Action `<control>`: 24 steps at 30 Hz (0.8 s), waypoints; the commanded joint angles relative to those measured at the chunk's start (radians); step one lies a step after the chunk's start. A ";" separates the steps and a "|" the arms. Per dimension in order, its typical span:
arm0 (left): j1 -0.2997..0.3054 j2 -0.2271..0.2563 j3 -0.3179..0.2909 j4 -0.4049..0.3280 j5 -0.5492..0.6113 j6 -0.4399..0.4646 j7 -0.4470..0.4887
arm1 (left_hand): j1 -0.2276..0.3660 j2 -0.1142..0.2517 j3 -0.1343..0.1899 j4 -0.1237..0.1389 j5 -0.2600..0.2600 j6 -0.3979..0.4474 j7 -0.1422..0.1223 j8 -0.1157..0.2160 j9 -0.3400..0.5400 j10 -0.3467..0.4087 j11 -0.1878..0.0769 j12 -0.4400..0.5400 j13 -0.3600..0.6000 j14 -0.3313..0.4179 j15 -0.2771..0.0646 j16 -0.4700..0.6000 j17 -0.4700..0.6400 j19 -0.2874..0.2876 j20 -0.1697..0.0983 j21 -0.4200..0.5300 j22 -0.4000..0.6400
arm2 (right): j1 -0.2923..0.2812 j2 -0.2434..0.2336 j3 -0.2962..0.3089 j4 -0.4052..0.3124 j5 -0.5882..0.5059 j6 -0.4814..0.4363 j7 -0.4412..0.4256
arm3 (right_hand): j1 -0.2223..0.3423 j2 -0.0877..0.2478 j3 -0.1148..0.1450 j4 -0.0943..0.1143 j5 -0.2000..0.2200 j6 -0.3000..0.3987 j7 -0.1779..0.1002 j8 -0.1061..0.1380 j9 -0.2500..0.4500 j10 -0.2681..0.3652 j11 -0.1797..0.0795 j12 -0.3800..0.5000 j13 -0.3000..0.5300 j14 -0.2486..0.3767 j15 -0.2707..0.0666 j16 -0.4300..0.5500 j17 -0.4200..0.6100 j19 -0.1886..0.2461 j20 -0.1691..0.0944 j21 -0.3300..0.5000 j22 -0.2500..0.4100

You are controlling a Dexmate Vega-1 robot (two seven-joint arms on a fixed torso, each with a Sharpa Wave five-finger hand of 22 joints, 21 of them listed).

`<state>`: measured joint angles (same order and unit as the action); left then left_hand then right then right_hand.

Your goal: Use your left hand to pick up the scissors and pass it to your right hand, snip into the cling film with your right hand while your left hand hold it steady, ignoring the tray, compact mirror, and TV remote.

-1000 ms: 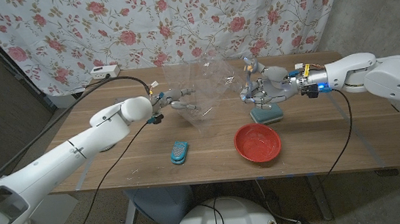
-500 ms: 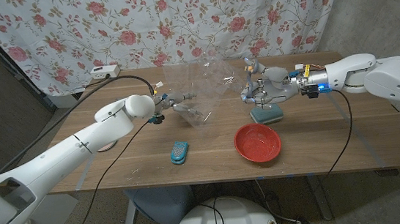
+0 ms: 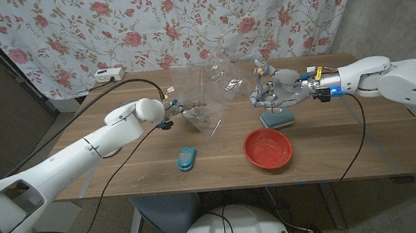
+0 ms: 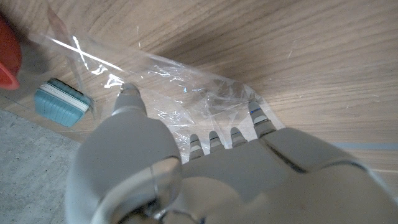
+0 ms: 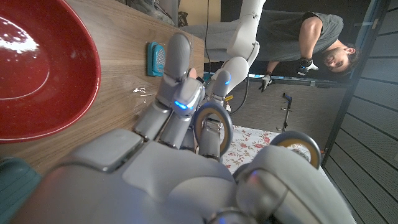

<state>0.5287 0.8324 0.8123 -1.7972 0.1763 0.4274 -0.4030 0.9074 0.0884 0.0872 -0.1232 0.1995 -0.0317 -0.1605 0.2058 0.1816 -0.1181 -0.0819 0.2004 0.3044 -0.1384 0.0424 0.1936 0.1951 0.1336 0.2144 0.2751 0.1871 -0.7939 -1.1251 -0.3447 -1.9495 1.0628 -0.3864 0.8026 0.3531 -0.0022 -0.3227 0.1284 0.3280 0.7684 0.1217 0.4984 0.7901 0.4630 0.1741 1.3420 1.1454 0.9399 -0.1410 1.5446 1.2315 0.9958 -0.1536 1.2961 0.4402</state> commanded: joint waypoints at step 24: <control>0.222 -0.049 -0.101 -0.047 0.140 -0.015 0.499 | 0.166 0.112 0.371 0.038 -0.010 0.765 0.048 0.209 0.053 0.824 -0.131 0.528 0.251 0.588 -0.230 0.228 0.157 0.288 0.003 0.057 0.007 | 0.009 0.010 -0.009 -0.006 0.002 -0.008 0.007 | 0.025 0.009 -0.001 0.003 -0.004 0.016 -0.002 -0.004 0.005 0.430 -0.234 0.070 0.007 -0.032 -0.069 -0.008 -0.003 -0.001 -0.054 0.010 -0.008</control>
<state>0.6331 0.8115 0.7782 -1.8204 0.2477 0.4424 -0.2389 1.0637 0.2106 0.4393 -0.0936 0.1847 0.6862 -0.1162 0.3952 0.2283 0.6780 -0.2129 0.7111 0.5448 0.4194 -0.1717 0.4145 0.3400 0.3192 0.1255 0.3332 0.1999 -0.7931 -1.1191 -0.3426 -1.9523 1.0700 -0.3901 0.7993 0.3670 0.0040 -0.3225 0.1284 0.3280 0.7741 0.1200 0.4984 0.7899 0.4630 0.1740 1.3420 1.1470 0.9398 -0.1410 1.5389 1.2265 0.9958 -0.1536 1.3020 0.4334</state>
